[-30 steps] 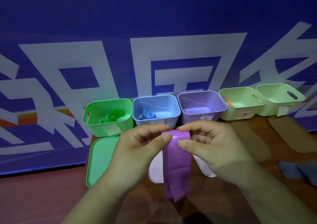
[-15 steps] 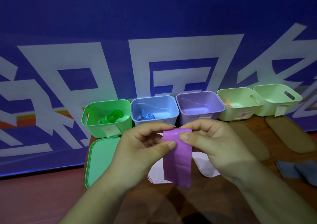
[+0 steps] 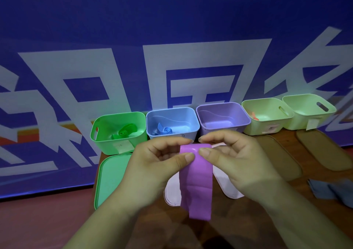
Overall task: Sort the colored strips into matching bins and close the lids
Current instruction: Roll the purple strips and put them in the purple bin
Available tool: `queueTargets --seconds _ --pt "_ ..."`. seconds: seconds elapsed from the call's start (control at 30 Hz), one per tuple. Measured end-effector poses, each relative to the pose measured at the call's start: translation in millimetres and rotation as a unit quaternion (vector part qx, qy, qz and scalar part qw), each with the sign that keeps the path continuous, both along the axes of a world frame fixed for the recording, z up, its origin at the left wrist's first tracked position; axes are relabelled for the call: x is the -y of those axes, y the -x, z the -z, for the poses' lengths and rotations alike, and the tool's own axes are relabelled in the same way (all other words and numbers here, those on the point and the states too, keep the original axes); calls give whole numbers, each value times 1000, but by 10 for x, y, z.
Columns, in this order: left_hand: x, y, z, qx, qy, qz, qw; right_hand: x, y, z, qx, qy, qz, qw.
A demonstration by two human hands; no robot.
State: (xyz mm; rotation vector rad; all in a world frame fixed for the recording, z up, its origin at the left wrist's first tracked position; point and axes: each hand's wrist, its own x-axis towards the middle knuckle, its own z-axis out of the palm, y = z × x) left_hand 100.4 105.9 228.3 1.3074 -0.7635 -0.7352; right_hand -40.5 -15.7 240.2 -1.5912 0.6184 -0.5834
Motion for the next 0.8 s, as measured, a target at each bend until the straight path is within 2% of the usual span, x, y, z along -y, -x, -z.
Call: queueTargets --seconds 0.13,0.33,0.8 --pt "7 -36 -4 11 -15 -9 1000 23 9 9 19 34 -33 999" --pt "12 -91 -8 -30 -24 -8 999 21 -17 35 23 66 -42 997" --pt "-46 -158 32 38 32 19 999 -3 -125 56 78 -45 -30 995"
